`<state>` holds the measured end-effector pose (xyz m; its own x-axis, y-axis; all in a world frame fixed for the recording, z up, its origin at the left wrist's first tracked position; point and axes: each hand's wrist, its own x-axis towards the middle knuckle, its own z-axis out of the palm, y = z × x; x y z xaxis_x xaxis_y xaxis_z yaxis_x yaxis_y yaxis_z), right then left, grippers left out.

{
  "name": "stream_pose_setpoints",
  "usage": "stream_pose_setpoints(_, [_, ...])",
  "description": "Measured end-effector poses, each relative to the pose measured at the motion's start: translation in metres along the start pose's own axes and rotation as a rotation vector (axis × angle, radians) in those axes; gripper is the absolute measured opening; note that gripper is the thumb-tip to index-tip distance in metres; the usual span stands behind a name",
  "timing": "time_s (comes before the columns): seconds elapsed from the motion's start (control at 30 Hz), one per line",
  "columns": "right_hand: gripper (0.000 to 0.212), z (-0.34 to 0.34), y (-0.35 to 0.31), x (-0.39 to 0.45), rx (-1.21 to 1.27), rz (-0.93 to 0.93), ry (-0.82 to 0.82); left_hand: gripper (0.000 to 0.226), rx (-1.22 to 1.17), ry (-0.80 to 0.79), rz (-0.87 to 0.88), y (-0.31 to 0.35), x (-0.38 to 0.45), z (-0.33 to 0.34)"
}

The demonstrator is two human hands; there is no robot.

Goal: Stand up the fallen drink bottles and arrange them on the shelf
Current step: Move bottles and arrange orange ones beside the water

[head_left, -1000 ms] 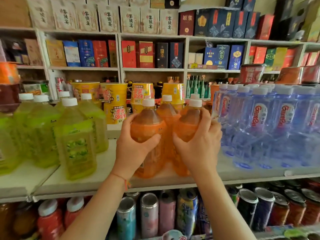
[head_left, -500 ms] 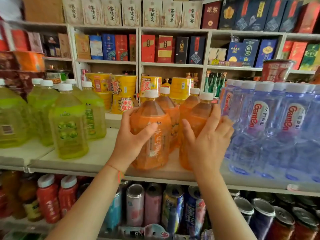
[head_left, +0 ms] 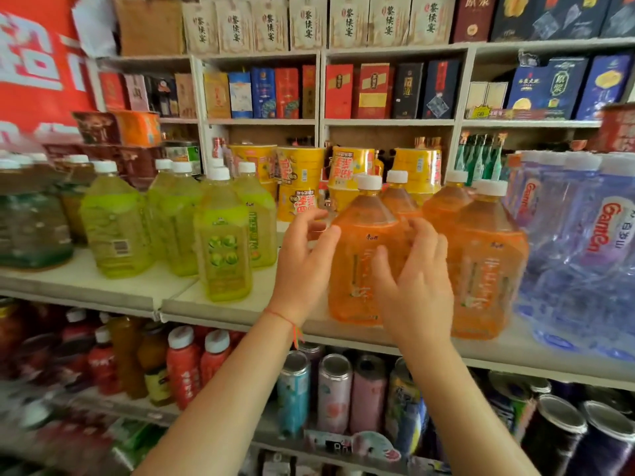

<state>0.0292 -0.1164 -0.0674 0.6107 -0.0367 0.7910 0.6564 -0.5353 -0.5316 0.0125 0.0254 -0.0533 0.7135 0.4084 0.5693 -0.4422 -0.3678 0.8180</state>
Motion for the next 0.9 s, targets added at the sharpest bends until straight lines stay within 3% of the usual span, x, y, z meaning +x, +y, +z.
stream_pose_setpoints(0.07, [0.062,0.013,-0.003,0.002,-0.091,0.132,-0.102,0.029,0.03,-0.06,-0.025,-0.004,0.003,-0.005])
stream_pose_setpoints(0.13, [0.063,0.02,-0.008,0.0,-0.151,0.082,-0.1,0.048,0.03,-0.131,-0.036,-0.009,0.005,-0.009])
stream_pose_setpoints(0.27, [0.029,0.03,-0.014,-0.003,0.018,0.037,-0.193,0.081,0.02,-0.118,-0.026,-0.021,0.013,-0.015])
stream_pose_setpoints(0.37, [0.014,0.018,-0.006,0.005,0.124,0.088,-0.086,0.085,0.038,-0.037,-0.041,-0.029,0.018,-0.021])
stream_pose_setpoints(0.47, [0.045,0.012,-0.005,0.016,-0.008,0.16,-0.006,0.089,0.08,-0.033,0.014,-0.027,0.022,-0.021])
stream_pose_setpoints(0.53, [0.071,0.019,-0.009,0.022,-0.114,0.247,-0.127,0.091,0.101,-0.047,0.056,-0.024,0.027,-0.017])
stream_pose_setpoints(0.6, [0.079,0.024,-0.011,0.03,-0.191,0.344,-0.22,0.091,0.098,-0.069,0.053,-0.024,0.032,-0.016])
stream_pose_setpoints(0.73, [0.073,0.029,-0.005,0.043,-0.147,0.394,-0.248,0.079,-0.011,-0.104,-0.036,-0.029,0.036,-0.019])
stream_pose_setpoints(0.9, [0.054,0.038,-0.009,0.055,0.221,0.514,-0.242,0.062,-0.068,-0.107,-0.024,-0.029,0.037,-0.021])
